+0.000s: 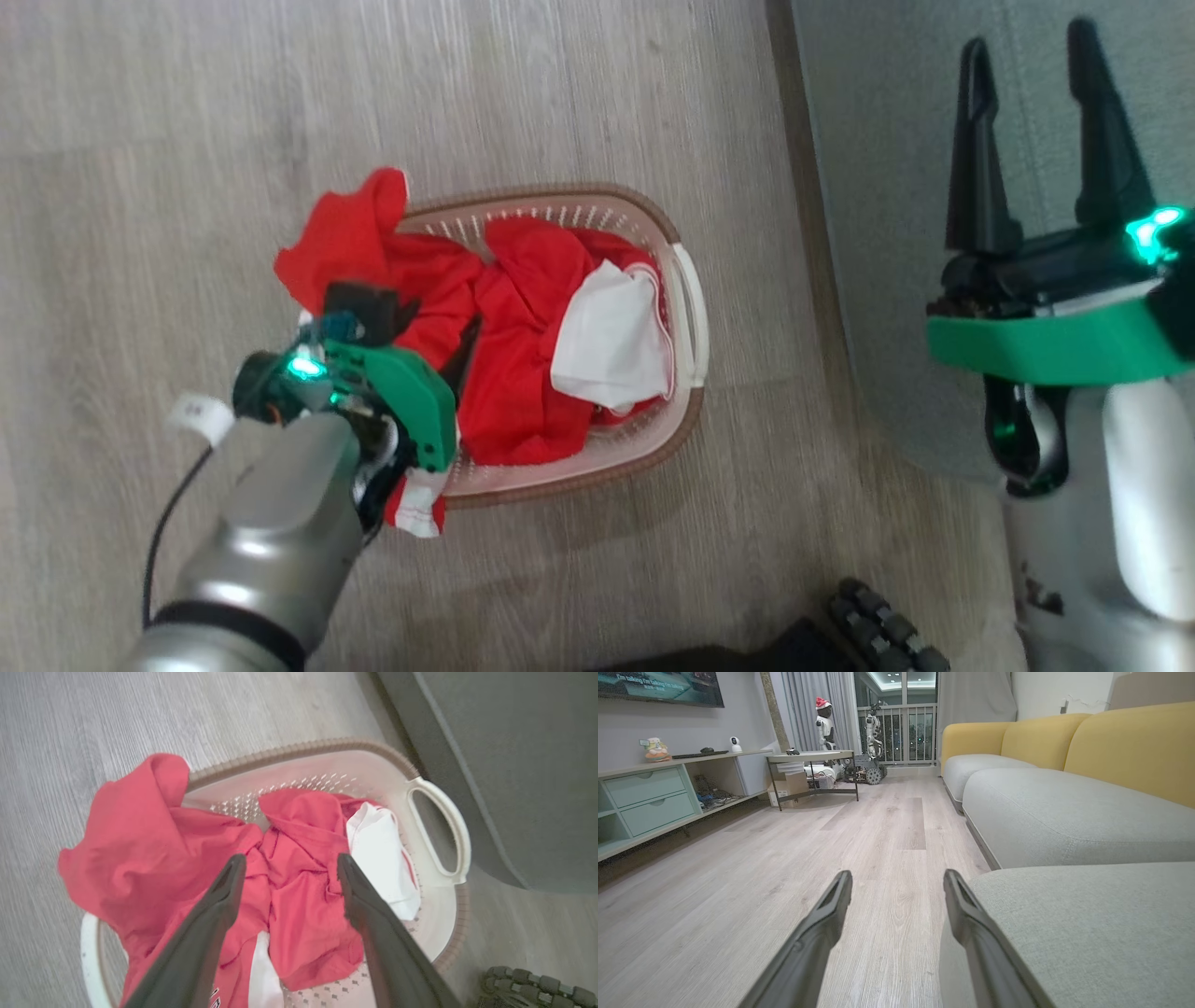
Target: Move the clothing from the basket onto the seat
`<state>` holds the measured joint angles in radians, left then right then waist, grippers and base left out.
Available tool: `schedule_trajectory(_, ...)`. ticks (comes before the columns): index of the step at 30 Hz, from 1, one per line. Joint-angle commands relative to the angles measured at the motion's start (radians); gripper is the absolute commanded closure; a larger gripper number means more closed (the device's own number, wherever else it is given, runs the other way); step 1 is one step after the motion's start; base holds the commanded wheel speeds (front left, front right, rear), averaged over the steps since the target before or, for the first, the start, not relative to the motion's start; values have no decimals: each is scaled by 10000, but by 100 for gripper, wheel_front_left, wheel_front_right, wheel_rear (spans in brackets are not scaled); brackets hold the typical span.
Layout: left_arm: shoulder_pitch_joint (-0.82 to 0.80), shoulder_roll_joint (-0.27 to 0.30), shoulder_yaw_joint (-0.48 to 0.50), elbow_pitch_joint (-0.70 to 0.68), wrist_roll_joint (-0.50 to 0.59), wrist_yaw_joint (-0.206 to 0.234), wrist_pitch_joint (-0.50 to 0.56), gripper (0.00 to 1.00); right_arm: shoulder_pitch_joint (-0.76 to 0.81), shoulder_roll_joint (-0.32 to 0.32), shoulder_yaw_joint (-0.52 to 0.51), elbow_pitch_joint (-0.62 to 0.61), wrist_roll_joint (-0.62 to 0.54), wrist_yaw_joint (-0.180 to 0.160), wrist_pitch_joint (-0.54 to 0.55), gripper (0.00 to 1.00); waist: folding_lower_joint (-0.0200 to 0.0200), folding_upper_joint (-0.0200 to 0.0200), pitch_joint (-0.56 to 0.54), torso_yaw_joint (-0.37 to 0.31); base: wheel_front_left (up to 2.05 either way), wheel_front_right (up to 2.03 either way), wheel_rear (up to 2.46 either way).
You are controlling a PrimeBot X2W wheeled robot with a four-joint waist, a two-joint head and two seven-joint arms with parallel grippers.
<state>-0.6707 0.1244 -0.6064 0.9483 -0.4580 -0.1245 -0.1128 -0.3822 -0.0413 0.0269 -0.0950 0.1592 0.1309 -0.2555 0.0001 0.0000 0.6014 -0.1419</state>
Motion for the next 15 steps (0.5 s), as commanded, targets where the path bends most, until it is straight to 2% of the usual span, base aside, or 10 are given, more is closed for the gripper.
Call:
schedule_trajectory(1,-279,294,85,112,-150,-60,115,0,-198,-89,244,-440,29,-2,-63,0,-1,0,435,-149,0,0,0)
schedule_trajectory(8,-1058,473,-516,1224,-417,-61,804,0,-740,-89,352,-927,245,-2,-63,0,-1,0,1301,-349,0,0,0)
schedule_trajectory(15,-1658,790,-1131,2125,-373,-61,1041,0,-1194,-89,539,-1325,452,-2,-63,0,-1,0,2248,-724,0,0,0)
